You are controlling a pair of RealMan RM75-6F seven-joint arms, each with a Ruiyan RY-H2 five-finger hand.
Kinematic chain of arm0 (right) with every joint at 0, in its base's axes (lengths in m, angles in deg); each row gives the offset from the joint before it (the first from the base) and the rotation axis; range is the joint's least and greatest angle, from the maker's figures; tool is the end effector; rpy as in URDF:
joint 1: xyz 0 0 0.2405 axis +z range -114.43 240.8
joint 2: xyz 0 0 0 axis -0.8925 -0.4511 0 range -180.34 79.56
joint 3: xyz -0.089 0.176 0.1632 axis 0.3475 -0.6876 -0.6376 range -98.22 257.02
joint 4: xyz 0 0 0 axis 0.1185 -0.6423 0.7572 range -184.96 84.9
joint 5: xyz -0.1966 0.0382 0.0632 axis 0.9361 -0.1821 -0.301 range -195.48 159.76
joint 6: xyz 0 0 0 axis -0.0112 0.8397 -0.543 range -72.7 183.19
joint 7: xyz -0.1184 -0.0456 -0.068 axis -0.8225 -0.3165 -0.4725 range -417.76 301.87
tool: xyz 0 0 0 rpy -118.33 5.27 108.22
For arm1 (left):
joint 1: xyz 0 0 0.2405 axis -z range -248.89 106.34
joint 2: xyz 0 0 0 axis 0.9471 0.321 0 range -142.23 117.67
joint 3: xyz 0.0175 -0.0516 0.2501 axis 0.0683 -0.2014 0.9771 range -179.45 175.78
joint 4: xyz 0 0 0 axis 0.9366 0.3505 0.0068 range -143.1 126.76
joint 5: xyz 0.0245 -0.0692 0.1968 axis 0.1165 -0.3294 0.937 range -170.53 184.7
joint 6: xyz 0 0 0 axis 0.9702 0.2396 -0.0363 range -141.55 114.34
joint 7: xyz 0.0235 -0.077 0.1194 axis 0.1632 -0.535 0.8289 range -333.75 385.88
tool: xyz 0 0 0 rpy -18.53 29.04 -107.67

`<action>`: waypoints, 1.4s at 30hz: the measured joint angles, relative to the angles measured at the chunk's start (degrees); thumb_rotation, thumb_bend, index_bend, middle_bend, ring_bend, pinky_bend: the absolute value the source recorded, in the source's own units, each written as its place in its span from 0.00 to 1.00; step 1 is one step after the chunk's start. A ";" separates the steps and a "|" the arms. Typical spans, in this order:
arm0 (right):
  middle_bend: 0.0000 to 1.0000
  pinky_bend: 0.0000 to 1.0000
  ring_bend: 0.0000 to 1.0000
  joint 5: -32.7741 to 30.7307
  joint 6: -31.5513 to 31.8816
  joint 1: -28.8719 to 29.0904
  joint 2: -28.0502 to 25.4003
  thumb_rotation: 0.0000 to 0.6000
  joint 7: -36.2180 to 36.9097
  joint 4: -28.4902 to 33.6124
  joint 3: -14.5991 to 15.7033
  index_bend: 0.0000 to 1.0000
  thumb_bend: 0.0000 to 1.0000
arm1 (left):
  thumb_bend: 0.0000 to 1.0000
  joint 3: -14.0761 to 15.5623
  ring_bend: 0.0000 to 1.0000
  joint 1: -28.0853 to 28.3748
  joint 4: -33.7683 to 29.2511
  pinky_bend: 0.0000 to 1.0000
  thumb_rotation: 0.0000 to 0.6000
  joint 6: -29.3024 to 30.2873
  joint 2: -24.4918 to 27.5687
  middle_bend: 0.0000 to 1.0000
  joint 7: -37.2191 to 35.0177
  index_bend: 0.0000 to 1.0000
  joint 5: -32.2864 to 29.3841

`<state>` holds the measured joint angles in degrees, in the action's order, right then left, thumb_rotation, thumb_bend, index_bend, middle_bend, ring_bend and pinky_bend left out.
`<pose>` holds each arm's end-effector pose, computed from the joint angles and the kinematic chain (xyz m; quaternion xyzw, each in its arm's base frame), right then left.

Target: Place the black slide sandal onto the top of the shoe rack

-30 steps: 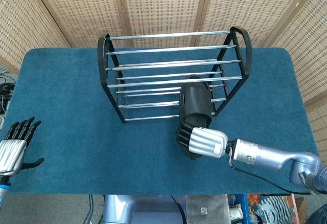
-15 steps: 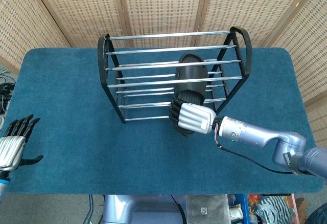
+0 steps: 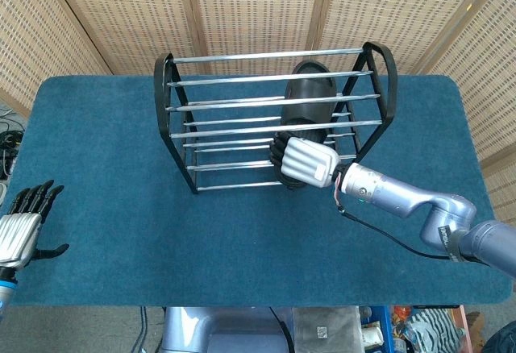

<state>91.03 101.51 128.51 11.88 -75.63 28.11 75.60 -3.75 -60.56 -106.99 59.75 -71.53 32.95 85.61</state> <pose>-0.0568 -0.4081 0.1059 0.8769 0.2263 0.2295 0.3567 -0.3043 0.2038 0.1525 -0.6381 -0.4201 -0.3061 0.5680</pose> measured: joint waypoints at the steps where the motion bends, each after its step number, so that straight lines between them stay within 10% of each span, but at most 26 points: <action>1: 0.24 0.29 0.22 -0.28 -0.11 -0.05 0.02 1.00 -0.32 0.03 -0.06 0.40 0.67 | 0.14 0.03 0.00 0.00 -0.01 0.00 1.00 0.01 0.01 0.00 0.00 0.00 0.03; 4: 0.04 0.05 0.03 -2.18 -1.23 -0.49 -0.04 1.00 -2.32 0.28 -0.65 0.15 0.51 | 0.14 0.05 0.00 -0.02 -0.13 0.00 1.00 0.19 0.02 0.00 0.07 0.00 0.09; 8: 0.00 0.00 0.00 -7.31 -3.89 -1.45 -0.42 1.00 -8.33 2.46 -2.26 0.04 0.31 | 0.14 0.13 0.00 -0.01 -0.27 0.00 1.00 0.27 0.05 0.00 0.13 0.00 0.18; 25: 0.00 0.00 0.00 -16.24 -4.27 -6.97 -5.82 1.00 -25.05 18.01 -4.25 0.03 0.28 | 0.14 0.55 0.00 -0.34 -0.60 0.00 1.00 1.31 0.62 0.00 -0.96 0.00 1.63; 42: 0.00 0.00 0.00 -7.79 20.11 -25.62 -7.57 1.00 -12.43 19.78 4.57 0.03 0.09 | 0.14 1.86 0.00 -2.24 -0.95 0.00 1.00 5.66 1.12 0.00 -2.25 0.00 6.29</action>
<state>83.24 121.61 102.89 4.31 -88.06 47.90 80.17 -1.89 -62.80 -107.94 65.41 -70.42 30.71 91.89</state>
